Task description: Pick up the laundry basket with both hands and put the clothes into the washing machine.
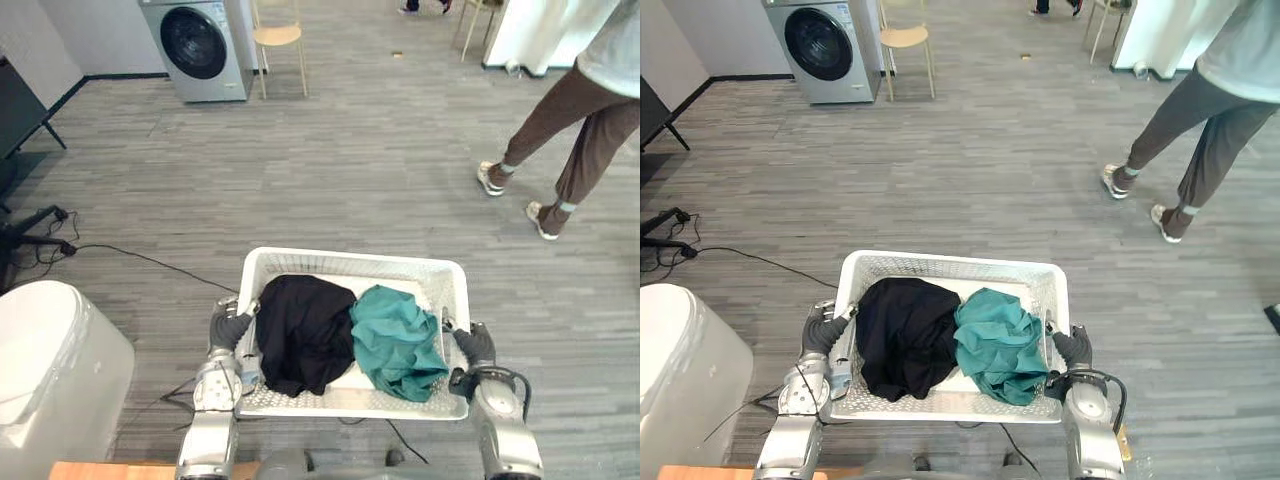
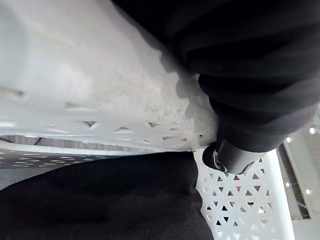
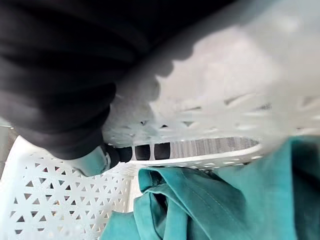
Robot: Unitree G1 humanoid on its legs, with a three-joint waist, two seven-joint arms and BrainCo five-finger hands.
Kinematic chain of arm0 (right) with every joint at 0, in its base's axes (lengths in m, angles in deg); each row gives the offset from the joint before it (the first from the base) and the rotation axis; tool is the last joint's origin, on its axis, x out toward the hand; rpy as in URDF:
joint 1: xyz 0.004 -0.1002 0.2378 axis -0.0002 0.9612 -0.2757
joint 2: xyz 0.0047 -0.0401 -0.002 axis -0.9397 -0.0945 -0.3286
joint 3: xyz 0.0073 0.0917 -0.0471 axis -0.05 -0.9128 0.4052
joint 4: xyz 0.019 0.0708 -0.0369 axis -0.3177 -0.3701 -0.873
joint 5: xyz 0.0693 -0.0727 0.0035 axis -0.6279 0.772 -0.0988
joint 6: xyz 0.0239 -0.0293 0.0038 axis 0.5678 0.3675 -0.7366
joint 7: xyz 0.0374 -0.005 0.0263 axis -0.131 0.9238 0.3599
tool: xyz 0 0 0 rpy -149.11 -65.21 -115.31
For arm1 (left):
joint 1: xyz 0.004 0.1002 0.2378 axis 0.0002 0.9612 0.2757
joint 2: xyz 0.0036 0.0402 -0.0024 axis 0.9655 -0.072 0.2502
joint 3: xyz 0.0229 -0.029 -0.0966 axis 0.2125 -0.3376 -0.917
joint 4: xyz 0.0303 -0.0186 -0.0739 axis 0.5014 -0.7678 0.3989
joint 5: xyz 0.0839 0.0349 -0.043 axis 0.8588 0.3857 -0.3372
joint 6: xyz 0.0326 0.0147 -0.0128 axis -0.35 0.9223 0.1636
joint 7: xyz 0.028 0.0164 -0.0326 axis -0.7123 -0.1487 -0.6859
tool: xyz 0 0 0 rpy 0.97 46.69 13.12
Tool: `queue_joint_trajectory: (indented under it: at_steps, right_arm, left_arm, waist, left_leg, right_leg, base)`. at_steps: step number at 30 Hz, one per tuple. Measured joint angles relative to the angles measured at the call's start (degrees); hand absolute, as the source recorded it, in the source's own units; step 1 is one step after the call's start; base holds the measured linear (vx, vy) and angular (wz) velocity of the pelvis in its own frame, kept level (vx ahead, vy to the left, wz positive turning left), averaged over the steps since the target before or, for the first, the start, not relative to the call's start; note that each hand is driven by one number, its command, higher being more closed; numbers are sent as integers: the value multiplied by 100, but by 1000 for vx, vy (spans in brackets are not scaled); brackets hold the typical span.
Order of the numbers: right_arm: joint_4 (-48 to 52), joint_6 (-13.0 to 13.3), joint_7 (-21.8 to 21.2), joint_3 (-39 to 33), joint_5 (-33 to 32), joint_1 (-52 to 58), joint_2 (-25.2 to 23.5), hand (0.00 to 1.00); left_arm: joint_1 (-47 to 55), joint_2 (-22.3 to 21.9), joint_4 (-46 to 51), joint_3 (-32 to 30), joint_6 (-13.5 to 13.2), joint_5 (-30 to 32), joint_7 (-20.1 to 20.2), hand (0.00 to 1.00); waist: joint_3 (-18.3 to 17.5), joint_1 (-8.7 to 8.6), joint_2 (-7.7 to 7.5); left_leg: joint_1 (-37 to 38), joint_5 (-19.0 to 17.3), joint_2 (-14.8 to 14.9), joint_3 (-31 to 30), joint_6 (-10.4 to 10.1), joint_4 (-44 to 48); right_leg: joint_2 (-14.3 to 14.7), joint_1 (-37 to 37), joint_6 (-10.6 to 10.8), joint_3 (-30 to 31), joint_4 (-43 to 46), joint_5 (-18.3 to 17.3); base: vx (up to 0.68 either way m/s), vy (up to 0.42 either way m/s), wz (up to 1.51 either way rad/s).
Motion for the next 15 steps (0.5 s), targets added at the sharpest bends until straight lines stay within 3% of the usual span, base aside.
queue_joint_trajectory:
  at_steps: [1,2,3,4,5,6,7,10,11,12,13,14,15]
  right_arm:
    - [268,-1,2,62,2,81,46,100]
    - [393,6,4,133,5,80,54,100]
    - [444,12,8,133,8,36,77,100]
    - [448,80,31,122,9,-212,201,100]
    - [399,148,74,110,-9,-454,170,100]
    - [258,153,83,112,-29,-560,116,100]
    - [81,144,98,136,-26,-605,69,100]
    - [-354,143,113,145,-12,-867,163,100]
    - [-530,144,98,175,-9,-866,66,100]
    - [-556,141,63,204,-1,-792,28,100]
    - [-563,141,42,209,4,-764,21,100]
    - [-628,140,-4,220,50,-758,-14,100]
    - [-758,140,-26,211,148,-779,-108,100]
  left_arm:
    - [213,-44,240,-28,4,-5,-1,100]
    - [377,-69,349,-88,2,-8,-12,100]
    - [368,-73,367,-95,-3,-12,-16,100]
    - [246,-146,405,-128,-50,-16,-14,100]
    - [12,19,535,-193,-147,-16,-5,100]
    - [-137,10,372,-250,-205,-17,-7,100]
    - [-191,-10,242,-315,-104,-19,-7,100]
    - [-143,-127,171,-353,-58,-16,-9,100]
    - [-61,-89,150,-363,-42,-13,-7,100]
    - [3,-64,121,-401,5,-11,-8,100]
    - [35,-71,110,-419,20,-9,-7,100]
    - [77,-61,67,-438,39,-6,-11,100]
    - [133,13,66,-436,60,-3,-9,100]
  waist:
    - [42,33,104]
    - [-53,41,84]
    - [-128,62,83]
    - [-156,212,180]
    - [-43,177,242]
    - [80,173,205]
    - [138,180,-15]
    - [160,176,-66]
    - [111,181,-278]
    - [65,167,-347]
    - [66,176,-351]
    - [80,196,-372]
    - [96,188,-377]
  left_leg:
    - [-330,260,276,7,-142,965]
    - [-633,335,315,3,-176,1188]
    - [-727,259,266,-1,-95,958]
    - [-788,-52,217,-33,-143,16]
    - [-748,-96,208,-199,-93,-818]
    - [-669,-131,169,-244,-106,-704]
    - [-681,-168,52,-256,-232,-726]
    - [-1035,-137,-293,-677,-280,-689]
    - [-888,-259,-501,-526,97,-646]
    - [-790,-400,-608,-356,302,-516]
    - [-704,-515,-654,-295,353,-454]
    - [-420,-722,-742,-152,457,-425]
    - [-27,-924,-801,-74,575,-470]
  right_leg:
    - [184,205,-51,58,-3,-111]
    - [194,276,-68,242,-287,-132]
    - [172,270,-73,339,-485,-130]
    - [358,8,-184,421,-136,-262]
    - [414,-269,-322,385,692,-613]
    - [378,-276,-136,386,824,-688]
    - [323,-288,-258,636,848,-816]
    - [53,-222,-94,789,870,-1013]
    - [-159,-313,89,874,1282,-1295]
    - [-235,-594,276,1057,2096,-1243]
    - [-261,-758,385,1107,2623,-1189]
    - [-354,-1115,1113,1115,3719,-900]
    - [-412,-1423,1282,1072,4664,-309]
  base:
    - [5,-25,-35]
    - [69,0,-45]
    - [177,-10,-72]
    - [250,-34,-67]
    - [216,-39,-54]
    - [163,-4,-23]
    - [179,26,-7]
    - [318,129,-12]
    - [365,180,-8]
    - [394,181,-6]
    - [409,161,-10]
    - [427,201,-18]
    - [534,219,-22]
